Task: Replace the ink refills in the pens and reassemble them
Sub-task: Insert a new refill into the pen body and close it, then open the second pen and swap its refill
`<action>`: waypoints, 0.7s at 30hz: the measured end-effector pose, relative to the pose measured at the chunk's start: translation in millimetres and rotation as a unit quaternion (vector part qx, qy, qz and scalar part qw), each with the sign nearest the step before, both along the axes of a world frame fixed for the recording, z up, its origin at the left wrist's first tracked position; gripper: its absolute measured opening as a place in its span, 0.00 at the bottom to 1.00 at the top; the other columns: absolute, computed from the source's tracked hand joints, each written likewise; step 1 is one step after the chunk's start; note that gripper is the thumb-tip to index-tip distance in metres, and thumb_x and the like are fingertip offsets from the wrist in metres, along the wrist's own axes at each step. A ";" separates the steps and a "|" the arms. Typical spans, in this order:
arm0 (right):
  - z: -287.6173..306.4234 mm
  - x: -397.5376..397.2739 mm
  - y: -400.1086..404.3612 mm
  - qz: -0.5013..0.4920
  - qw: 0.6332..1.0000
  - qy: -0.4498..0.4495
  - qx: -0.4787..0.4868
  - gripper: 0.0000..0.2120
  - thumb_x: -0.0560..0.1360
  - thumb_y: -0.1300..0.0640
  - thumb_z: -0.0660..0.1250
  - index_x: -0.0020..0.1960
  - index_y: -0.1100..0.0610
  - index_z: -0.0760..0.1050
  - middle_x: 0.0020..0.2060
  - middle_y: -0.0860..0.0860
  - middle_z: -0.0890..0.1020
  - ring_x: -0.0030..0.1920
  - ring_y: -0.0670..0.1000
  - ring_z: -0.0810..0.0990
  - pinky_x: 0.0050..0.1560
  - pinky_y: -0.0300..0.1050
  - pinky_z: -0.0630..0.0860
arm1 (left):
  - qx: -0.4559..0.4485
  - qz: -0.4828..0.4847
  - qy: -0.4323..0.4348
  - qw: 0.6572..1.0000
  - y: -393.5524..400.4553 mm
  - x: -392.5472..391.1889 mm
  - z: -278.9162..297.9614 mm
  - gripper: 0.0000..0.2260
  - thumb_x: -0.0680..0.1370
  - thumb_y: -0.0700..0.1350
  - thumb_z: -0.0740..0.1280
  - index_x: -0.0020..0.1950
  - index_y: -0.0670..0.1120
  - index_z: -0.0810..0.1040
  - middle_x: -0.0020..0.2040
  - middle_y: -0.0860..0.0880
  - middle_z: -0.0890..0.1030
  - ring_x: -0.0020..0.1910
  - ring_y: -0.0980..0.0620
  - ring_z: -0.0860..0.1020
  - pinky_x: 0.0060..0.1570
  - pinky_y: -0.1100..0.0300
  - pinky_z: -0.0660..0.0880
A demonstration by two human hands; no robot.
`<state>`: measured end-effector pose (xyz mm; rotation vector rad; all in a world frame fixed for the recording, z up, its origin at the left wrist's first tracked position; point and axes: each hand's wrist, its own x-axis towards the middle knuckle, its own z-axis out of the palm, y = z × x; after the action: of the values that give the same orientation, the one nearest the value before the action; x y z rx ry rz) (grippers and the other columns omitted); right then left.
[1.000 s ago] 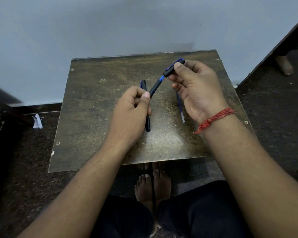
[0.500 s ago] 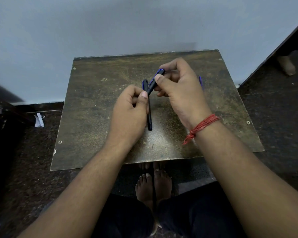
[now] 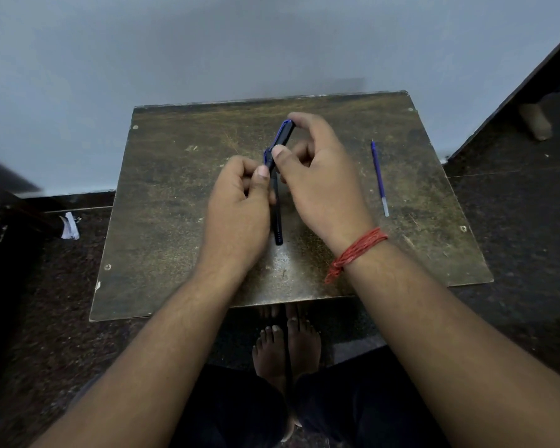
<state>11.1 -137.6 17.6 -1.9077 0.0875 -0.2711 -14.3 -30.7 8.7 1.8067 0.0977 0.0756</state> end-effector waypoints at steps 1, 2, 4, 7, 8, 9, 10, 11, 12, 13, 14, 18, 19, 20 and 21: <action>-0.9 -0.9 2.7 0.001 1.000 0.006 -0.003 0.19 0.78 0.58 0.68 0.68 0.53 0.71 0.33 0.46 0.77 0.35 0.42 0.78 0.40 0.35 0.74 | 0.001 0.002 0.000 1.000 -0.1 0.0 0.2 0.08 0.86 0.43 0.60 0.48 0.45 0.75 0.36 0.52 0.78 0.29 0.64 0.71 0.31 0.71 0.67; -1.2 -1.5 5.2 -0.001 1.000 0.013 -0.007 0.20 0.78 0.57 0.69 0.68 0.53 0.70 0.33 0.47 0.78 0.36 0.44 0.80 0.40 0.37 0.75 | 0.005 0.002 0.000 1.000 -0.3 0.0 0.5 0.08 0.86 0.43 0.60 0.49 0.44 0.75 0.37 0.51 0.79 0.30 0.64 0.72 0.31 0.71 0.68; -2.0 -1.1 7.5 -0.012 0.999 0.030 -0.007 0.15 0.77 0.56 0.70 0.61 0.54 0.70 0.35 0.49 0.80 0.37 0.50 0.82 0.39 0.43 0.77 | 0.022 -0.002 -0.006 1.000 -1.1 -0.8 0.3 0.08 0.86 0.43 0.60 0.49 0.45 0.75 0.38 0.51 0.80 0.32 0.63 0.74 0.32 0.71 0.69; -3.9 1.0 5.2 -0.025 0.998 0.052 0.033 0.09 0.75 0.55 0.71 0.48 0.53 0.70 0.33 0.51 0.80 0.35 0.55 0.83 0.39 0.54 0.81 | 0.049 -0.015 -0.025 0.998 -3.0 -2.8 -2.0 0.08 0.86 0.42 0.61 0.48 0.49 0.74 0.38 0.53 0.79 0.34 0.62 0.74 0.36 0.67 0.70; -3.5 2.1 3.4 -0.031 0.997 0.056 0.044 0.09 0.74 0.55 0.72 0.46 0.53 0.71 0.32 0.51 0.79 0.34 0.56 0.83 0.39 0.57 0.81 | 0.063 -0.022 -0.030 0.997 -3.4 -3.4 -2.5 0.08 0.85 0.42 0.61 0.48 0.50 0.74 0.38 0.55 0.79 0.34 0.63 0.75 0.37 0.67 0.70; -2.9 3.8 0.6 -0.041 0.996 0.055 0.048 0.08 0.73 0.55 0.71 0.45 0.53 0.71 0.32 0.50 0.79 0.34 0.54 0.82 0.39 0.59 0.81 | 0.078 -0.027 -0.037 0.996 -3.6 -3.8 -3.3 0.07 0.85 0.43 0.61 0.48 0.50 0.75 0.38 0.55 0.79 0.35 0.64 0.75 0.37 0.68 0.69; -0.7 5.4 -3.6 -0.056 0.996 0.048 0.046 0.08 0.73 0.55 0.71 0.45 0.53 0.72 0.31 0.49 0.78 0.33 0.52 0.81 0.40 0.58 0.81 | 0.090 -0.030 -0.045 0.994 -3.1 -4.1 -3.4 0.08 0.85 0.44 0.61 0.48 0.51 0.75 0.38 0.56 0.79 0.35 0.65 0.75 0.38 0.69 0.69; 1.9 7.1 -9.0 -0.075 0.996 0.037 0.038 0.07 0.73 0.55 0.71 0.45 0.54 0.73 0.32 0.47 0.78 0.34 0.50 0.80 0.41 0.56 0.81 | 0.096 -0.026 -0.054 0.994 -1.7 -4.1 -3.1 0.08 0.85 0.44 0.62 0.47 0.52 0.75 0.38 0.56 0.79 0.36 0.66 0.75 0.38 0.69 0.69; 4.5 8.8 -15.8 -0.093 0.995 0.025 0.025 0.06 0.74 0.55 0.70 0.46 0.54 0.73 0.32 0.47 0.77 0.34 0.48 0.78 0.42 0.52 0.81 | 0.094 -0.018 -0.060 0.994 0.5 -3.6 -2.1 0.09 0.85 0.45 0.62 0.46 0.53 0.75 0.39 0.57 0.80 0.37 0.65 0.75 0.38 0.69 0.69; 7.2 9.8 -22.8 -0.105 0.994 0.015 0.002 0.05 0.75 0.55 0.69 0.47 0.54 0.74 0.32 0.46 0.76 0.34 0.46 0.76 0.41 0.46 0.79 | 0.091 -0.006 -0.064 0.994 3.9 -2.2 -1.5 0.08 0.85 0.46 0.62 0.46 0.53 0.75 0.40 0.56 0.80 0.37 0.65 0.75 0.39 0.70 0.69; 8.9 10.3 -29.4 -0.107 0.994 0.009 -0.033 0.05 0.75 0.55 0.68 0.47 0.54 0.74 0.32 0.45 0.75 0.33 0.44 0.75 0.38 0.39 0.76 | 0.091 0.005 -0.067 0.994 7.9 -0.3 -0.9 0.08 0.85 0.46 0.62 0.47 0.52 0.75 0.41 0.56 0.80 0.38 0.65 0.75 0.39 0.71 0.69; 6.2 8.9 -37.9 -0.063 0.970 0.047 -0.229 0.08 0.77 0.52 0.65 0.52 0.55 0.75 0.39 0.48 0.80 0.41 0.49 0.79 0.42 0.42 0.76 | 0.097 0.055 -0.053 0.992 21.5 7.4 -0.9 0.04 0.84 0.45 0.63 0.50 0.51 0.76 0.44 0.55 0.80 0.39 0.67 0.75 0.41 0.74 0.69; 4.5 8.9 -35.1 -0.050 0.958 0.059 -0.276 0.10 0.77 0.51 0.64 0.53 0.56 0.75 0.42 0.50 0.82 0.45 0.53 0.80 0.46 0.46 0.78 | 0.094 0.067 -0.051 0.992 22.7 8.5 -1.2 0.04 0.83 0.45 0.64 0.51 0.51 0.77 0.44 0.56 0.80 0.39 0.67 0.75 0.41 0.73 0.69; 3.5 8.8 -31.6 -0.036 0.945 0.069 -0.318 0.11 0.77 0.51 0.63 0.54 0.56 0.75 0.44 0.51 0.82 0.49 0.56 0.80 0.49 0.49 0.77 | 0.093 0.074 -0.049 0.992 23.3 9.1 -1.1 0.03 0.83 0.44 0.64 0.51 0.50 0.77 0.44 0.56 0.80 0.39 0.67 0.75 0.41 0.73 0.69; 2.8 8.5 -27.4 -0.025 0.932 0.074 -0.354 0.11 0.78 0.51 0.62 0.55 0.57 0.75 0.45 0.52 0.82 0.51 0.57 0.80 0.50 0.50 0.77 | 0.094 0.078 -0.048 0.991 23.1 9.4 -1.4 0.03 0.83 0.44 0.64 0.51 0.50 0.77 0.44 0.56 0.80 0.39 0.68 0.75 0.41 0.74 0.69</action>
<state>19.6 -165.1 20.4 -2.6487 0.1529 -0.2052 -4.9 -7.6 7.3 1.9770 0.1682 0.2921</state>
